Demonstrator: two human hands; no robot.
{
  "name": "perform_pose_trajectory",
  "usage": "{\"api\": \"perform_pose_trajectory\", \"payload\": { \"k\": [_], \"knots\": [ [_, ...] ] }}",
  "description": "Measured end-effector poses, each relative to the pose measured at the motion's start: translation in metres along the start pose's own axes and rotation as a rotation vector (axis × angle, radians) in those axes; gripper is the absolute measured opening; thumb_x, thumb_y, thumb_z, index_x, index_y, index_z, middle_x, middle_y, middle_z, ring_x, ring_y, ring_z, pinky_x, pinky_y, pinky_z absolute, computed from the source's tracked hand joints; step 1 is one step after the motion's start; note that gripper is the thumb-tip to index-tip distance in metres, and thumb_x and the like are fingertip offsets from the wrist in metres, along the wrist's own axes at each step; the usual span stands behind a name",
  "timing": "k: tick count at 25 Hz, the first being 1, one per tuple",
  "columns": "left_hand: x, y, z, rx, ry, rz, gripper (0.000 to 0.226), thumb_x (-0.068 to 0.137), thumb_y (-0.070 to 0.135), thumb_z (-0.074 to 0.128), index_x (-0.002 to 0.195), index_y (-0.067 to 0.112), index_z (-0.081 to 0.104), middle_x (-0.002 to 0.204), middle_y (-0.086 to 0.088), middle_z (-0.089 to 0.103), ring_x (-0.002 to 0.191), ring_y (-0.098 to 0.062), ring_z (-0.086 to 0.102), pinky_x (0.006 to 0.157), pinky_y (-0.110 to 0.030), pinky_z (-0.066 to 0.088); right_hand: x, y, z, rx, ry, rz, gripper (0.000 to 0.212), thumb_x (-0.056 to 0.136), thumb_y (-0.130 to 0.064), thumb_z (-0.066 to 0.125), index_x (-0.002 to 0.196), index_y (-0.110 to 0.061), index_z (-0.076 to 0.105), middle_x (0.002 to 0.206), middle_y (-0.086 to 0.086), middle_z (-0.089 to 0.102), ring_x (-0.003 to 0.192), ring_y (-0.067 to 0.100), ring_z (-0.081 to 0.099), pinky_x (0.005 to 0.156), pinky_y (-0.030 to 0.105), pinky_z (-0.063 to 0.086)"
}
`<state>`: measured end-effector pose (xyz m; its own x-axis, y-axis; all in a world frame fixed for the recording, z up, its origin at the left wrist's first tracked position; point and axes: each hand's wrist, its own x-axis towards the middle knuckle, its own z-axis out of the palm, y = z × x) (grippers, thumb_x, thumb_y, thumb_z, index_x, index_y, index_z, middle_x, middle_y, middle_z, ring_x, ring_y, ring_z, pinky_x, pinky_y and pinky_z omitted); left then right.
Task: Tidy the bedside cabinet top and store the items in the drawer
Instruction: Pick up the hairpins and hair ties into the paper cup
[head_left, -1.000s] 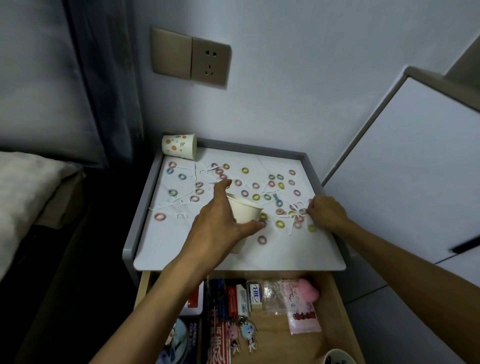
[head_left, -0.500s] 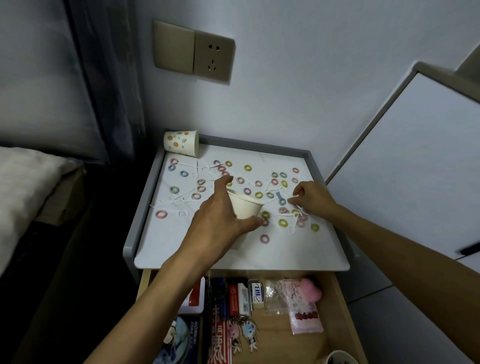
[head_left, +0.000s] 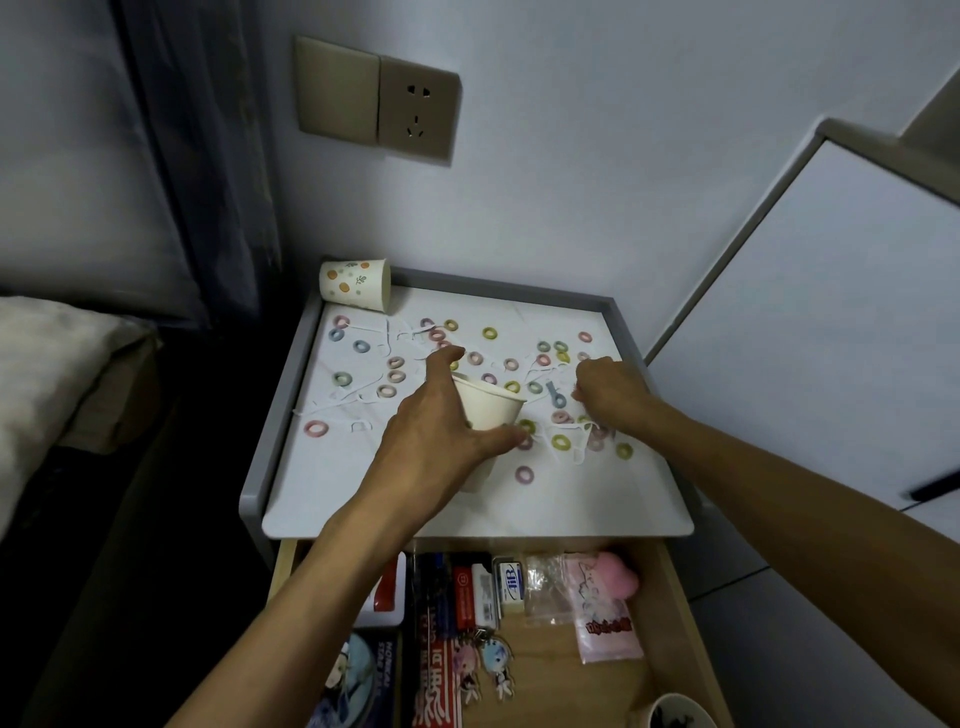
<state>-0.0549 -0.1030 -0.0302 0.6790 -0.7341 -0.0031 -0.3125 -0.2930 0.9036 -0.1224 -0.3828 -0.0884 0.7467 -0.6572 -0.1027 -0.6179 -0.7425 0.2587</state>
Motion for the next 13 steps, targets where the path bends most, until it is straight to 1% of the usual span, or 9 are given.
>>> {"api": "perform_pose_trajectory", "payload": {
  "k": [2,4,6,8,10,13],
  "knots": [
    [0.0,0.0,-0.001,-0.007,0.001,0.006,0.094,0.069,0.046,0.082,0.145,0.03,0.027,0.123,-0.001,0.061,0.1,-0.021,0.06,0.081,-0.034,0.05,-0.001,-0.001,0.003,-0.058,-0.012,-0.022,0.017,0.096,-0.015,0.055,0.11,-0.007,0.06,0.11,0.014,0.065,0.095,0.028,0.065,0.07,0.03,0.044],
    [-0.001,0.0,-0.002,-0.009,0.001,0.007,0.095,0.068,0.047,0.082,0.145,0.03,0.028,0.124,-0.001,0.06,0.102,-0.022,0.06,0.083,-0.036,0.051,-0.002,0.0,0.005,-0.06,-0.044,-0.029,0.016,0.094,-0.012,0.056,0.108,-0.007,0.06,0.108,0.014,0.066,0.092,0.027,0.065,0.069,0.029,0.046],
    [-0.001,-0.001,-0.003,-0.015,0.003,0.006,0.096,0.067,0.047,0.083,0.145,0.03,0.027,0.125,-0.002,0.06,0.104,-0.023,0.06,0.085,-0.038,0.052,-0.001,0.004,0.003,-0.003,-0.043,-0.023,0.018,0.094,-0.012,0.057,0.11,-0.005,0.056,0.108,0.016,0.064,0.093,0.029,0.064,0.072,0.032,0.048],
    [0.0,-0.002,-0.005,-0.022,0.005,0.005,0.098,0.067,0.047,0.083,0.145,0.031,0.027,0.127,-0.003,0.06,0.106,-0.024,0.06,0.087,-0.039,0.052,0.001,0.012,-0.006,0.06,0.017,-0.017,0.019,0.094,-0.013,0.056,0.111,-0.004,0.054,0.106,0.017,0.064,0.091,0.03,0.063,0.069,0.034,0.047],
    [0.001,-0.003,-0.006,-0.016,0.005,0.006,0.099,0.067,0.048,0.083,0.146,0.031,0.026,0.129,-0.003,0.059,0.107,-0.024,0.059,0.088,-0.04,0.052,-0.002,0.019,-0.022,0.168,0.109,-0.015,0.015,0.097,-0.017,0.052,0.109,-0.007,0.055,0.102,0.015,0.066,0.087,0.03,0.063,0.068,0.035,0.049],
    [0.001,-0.004,-0.005,0.006,0.003,0.011,0.099,0.069,0.046,0.083,0.147,0.03,0.024,0.131,-0.004,0.058,0.107,-0.024,0.059,0.087,-0.038,0.052,-0.02,0.017,-0.057,0.524,0.193,-0.057,0.015,0.098,-0.016,0.053,0.108,-0.012,0.064,0.099,0.007,0.07,0.082,0.02,0.066,0.07,0.031,0.053]
  ]
}}
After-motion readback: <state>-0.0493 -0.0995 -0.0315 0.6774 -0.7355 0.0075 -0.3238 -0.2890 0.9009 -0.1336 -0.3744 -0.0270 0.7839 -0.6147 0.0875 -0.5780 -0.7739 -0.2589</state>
